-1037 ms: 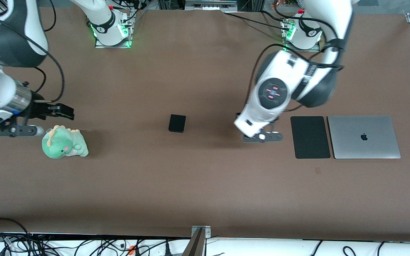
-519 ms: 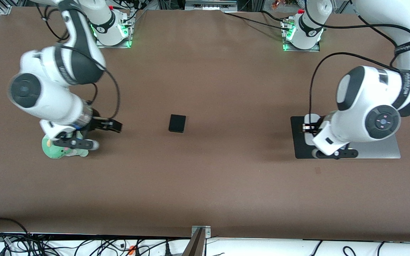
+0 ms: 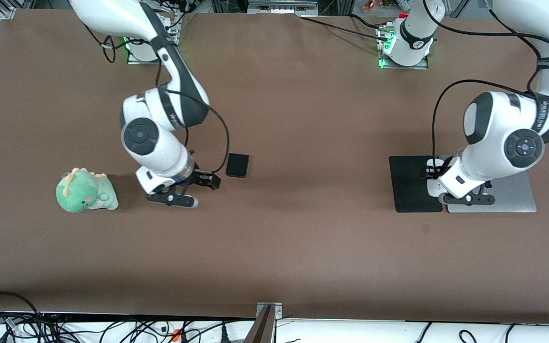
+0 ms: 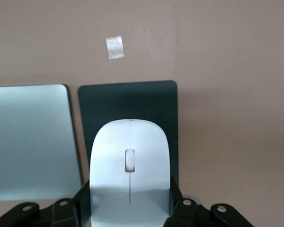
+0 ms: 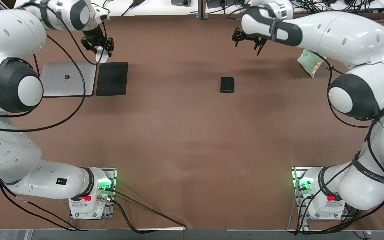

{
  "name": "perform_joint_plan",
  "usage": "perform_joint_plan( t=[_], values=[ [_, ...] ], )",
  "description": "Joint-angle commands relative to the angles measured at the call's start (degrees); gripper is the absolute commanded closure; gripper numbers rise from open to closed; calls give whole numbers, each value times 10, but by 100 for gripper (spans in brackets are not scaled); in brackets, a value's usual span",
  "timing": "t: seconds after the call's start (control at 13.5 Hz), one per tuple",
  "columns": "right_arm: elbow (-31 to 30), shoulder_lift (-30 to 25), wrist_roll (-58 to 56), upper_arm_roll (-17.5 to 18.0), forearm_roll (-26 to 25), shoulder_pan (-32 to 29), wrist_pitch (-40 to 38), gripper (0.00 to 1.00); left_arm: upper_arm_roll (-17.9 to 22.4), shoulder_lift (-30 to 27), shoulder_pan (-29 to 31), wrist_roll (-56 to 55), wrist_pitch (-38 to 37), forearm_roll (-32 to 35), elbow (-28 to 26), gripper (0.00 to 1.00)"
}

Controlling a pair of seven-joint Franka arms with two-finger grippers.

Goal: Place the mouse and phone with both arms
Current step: 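Carry the mouse to the pad while the right gripper grasps the phone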

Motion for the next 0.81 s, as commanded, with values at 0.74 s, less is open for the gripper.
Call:
perform_joint_plan(
  t=[0.74],
  values=[
    [-199, 16, 78, -8, 10, 110, 275, 0, -10, 82, 25, 5, 185, 10, -92, 73]
  ],
)
